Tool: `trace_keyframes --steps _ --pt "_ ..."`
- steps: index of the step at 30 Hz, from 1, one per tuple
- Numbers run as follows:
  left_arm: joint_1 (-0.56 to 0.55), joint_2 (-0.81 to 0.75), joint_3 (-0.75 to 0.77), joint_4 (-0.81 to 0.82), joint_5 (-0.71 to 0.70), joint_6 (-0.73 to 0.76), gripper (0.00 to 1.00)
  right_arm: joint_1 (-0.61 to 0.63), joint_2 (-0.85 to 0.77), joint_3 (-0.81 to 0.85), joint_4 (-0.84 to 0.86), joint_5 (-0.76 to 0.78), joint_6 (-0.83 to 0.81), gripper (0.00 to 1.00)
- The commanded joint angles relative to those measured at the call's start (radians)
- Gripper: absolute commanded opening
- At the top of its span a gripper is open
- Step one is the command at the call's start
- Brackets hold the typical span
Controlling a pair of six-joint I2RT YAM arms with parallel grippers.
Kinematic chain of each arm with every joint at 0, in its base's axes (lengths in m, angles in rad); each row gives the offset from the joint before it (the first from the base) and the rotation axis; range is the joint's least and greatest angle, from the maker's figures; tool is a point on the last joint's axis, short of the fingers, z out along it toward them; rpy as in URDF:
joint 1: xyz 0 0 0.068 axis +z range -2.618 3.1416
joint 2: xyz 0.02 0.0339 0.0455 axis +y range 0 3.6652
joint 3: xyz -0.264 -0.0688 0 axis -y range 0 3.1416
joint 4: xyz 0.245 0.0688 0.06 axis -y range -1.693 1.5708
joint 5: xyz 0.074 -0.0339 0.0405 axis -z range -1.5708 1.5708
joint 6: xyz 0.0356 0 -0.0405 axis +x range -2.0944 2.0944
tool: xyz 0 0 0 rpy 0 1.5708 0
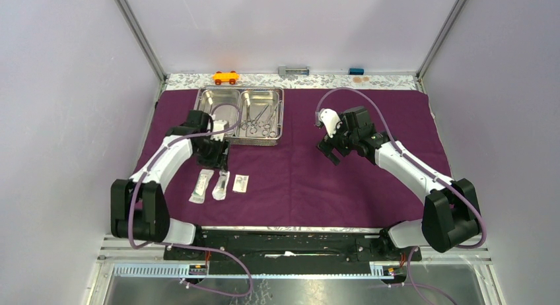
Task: Open and lay out the surgical kit
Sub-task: Place the medical item in the surgical kit, then pick up the medical item from the container.
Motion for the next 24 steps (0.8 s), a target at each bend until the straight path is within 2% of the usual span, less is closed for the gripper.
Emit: trace_keyframes --steps 1,6,9,12,14,15,16,20,24 --pt "-0.003 -0.078 0.04 0.038 0.047 0.04 0.57 -0.004 -0.017 -0.004 0.028 0.016 -0.008 0.99" --pt "-0.003 -0.131 0.024 0.132 0.055 0.058 0.58 -0.01 -0.03 0.0 0.028 0.019 0.008 0.99" --pt "0.001 -0.177 0.033 0.195 0.006 0.055 0.64 -0.023 -0.032 0.013 0.028 0.025 0.038 0.99" --pt "0.011 -0.224 0.047 0.252 -0.033 0.044 0.74 -0.028 -0.045 0.024 0.03 0.057 0.07 0.99" --pt "0.017 -0.253 0.049 0.289 -0.05 0.033 0.87 -0.028 -0.06 0.025 0.031 0.086 0.093 0.99" --pt "0.018 -0.258 0.049 0.313 -0.054 0.024 0.97 -0.028 -0.065 0.026 0.032 0.103 0.105 0.99" --pt "0.018 -0.259 0.048 0.331 -0.054 0.015 0.99 -0.028 -0.073 0.024 0.038 0.127 0.117 0.99" --pt "0.022 -0.207 0.072 0.376 -0.014 -0.021 0.99 -0.031 -0.076 0.014 0.066 0.192 0.174 0.99" --pt "0.047 -0.091 0.145 0.396 0.048 -0.057 0.99 -0.031 -0.039 0.027 0.094 0.3 0.255 0.99"
